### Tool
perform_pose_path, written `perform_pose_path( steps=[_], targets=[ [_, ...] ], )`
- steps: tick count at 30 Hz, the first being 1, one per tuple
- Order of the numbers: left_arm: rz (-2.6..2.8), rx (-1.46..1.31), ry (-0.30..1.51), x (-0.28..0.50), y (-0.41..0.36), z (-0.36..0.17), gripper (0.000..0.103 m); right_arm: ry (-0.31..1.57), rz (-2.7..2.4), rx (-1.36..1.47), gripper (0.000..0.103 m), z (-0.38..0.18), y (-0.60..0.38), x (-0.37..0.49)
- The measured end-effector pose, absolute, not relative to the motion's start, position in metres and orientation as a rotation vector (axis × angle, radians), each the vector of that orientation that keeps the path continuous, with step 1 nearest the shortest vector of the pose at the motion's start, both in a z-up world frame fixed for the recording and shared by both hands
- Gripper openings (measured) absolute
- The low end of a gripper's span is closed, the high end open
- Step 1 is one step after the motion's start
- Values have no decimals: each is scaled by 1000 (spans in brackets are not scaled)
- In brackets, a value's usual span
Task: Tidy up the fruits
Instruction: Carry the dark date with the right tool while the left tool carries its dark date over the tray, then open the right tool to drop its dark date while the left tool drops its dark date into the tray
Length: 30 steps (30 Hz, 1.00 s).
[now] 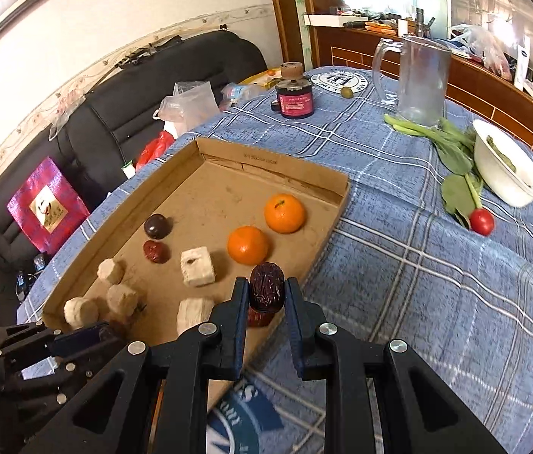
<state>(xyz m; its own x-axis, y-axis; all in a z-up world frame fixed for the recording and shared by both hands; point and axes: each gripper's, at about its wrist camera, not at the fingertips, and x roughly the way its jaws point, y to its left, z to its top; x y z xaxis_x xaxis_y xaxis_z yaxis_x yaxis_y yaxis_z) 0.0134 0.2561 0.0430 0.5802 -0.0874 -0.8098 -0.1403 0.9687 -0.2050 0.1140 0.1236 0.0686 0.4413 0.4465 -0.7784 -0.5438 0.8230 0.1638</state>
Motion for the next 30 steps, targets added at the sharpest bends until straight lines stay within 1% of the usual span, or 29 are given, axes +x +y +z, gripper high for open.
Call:
perform_pose_path(
  steps=[16, 30],
  targets=[
    [41, -217, 1010, 44, 253, 24, 20, 923, 602, -197, 21, 47, 147, 154],
    [48, -159, 1005, 53, 245, 21, 20, 919, 603, -295, 21, 39, 162, 170]
  ],
)
